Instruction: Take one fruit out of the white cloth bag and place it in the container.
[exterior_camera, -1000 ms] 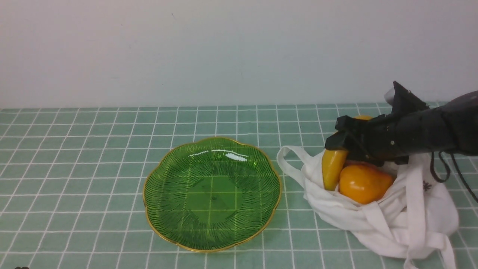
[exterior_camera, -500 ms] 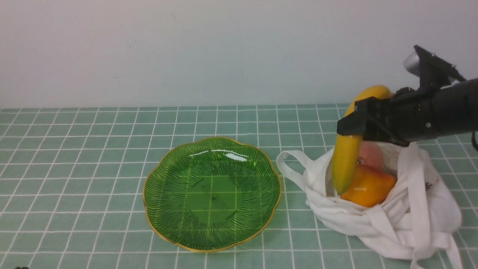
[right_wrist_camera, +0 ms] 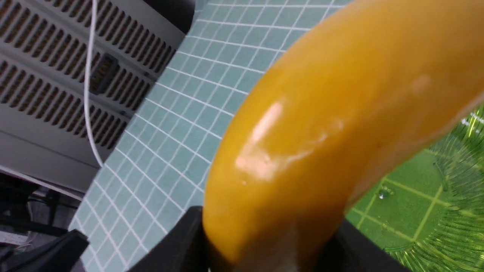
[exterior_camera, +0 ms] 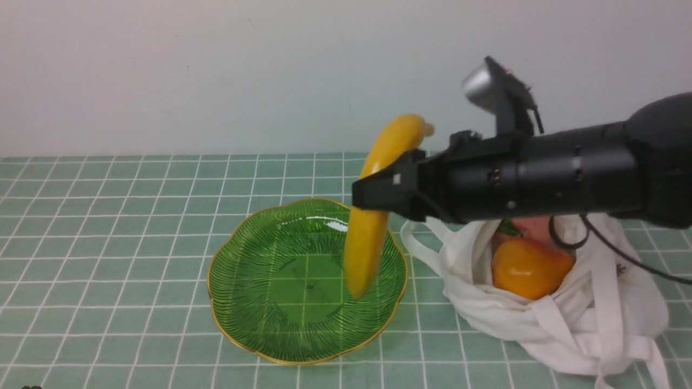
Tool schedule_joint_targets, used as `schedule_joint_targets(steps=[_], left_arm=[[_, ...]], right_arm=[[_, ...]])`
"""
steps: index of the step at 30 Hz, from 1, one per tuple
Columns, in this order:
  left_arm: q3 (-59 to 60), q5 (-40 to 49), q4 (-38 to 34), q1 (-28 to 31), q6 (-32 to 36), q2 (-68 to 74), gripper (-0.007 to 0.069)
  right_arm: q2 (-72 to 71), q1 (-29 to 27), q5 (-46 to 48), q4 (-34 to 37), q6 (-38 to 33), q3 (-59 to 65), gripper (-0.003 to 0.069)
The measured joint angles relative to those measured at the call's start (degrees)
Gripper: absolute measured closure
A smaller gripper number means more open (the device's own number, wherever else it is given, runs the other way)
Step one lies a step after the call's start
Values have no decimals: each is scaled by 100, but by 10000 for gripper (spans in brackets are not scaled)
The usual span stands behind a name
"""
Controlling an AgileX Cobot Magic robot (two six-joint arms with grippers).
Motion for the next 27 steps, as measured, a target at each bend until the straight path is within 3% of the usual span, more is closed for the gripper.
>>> schedule_joint_targets(steps=[4,9,13,16,17,18,21,25,27], left_arm=[[0,0,0,0,0,0,632],[0,0,0,0,0,0,632],[0,0,0,0,0,0,632],[0,0,0,0,0,0,632],[0,0,0,0,0,0,632],[0,0,0,0,0,0,632],[0,0,0,0,0,0,632],[0,0,0,0,0,0,632],[0,0,0,0,0,0,632]], right_arm=[[616,478,-795,88,-31,-15,333],[1305,620,-889,117,-54,-333,330],[1641,630,-753,130,-54,-572,256],[1729,630,-734,103,-54,-643,147],[1729,630,-734,103,-54,-644,140],[1733,630,-722,63,-54,-649,80],[1733,630,-661,3,-54,-649,19],[1633,600,-393,-210,-54,-649,15],[1318,456,-136,-622,17,-649,66]])
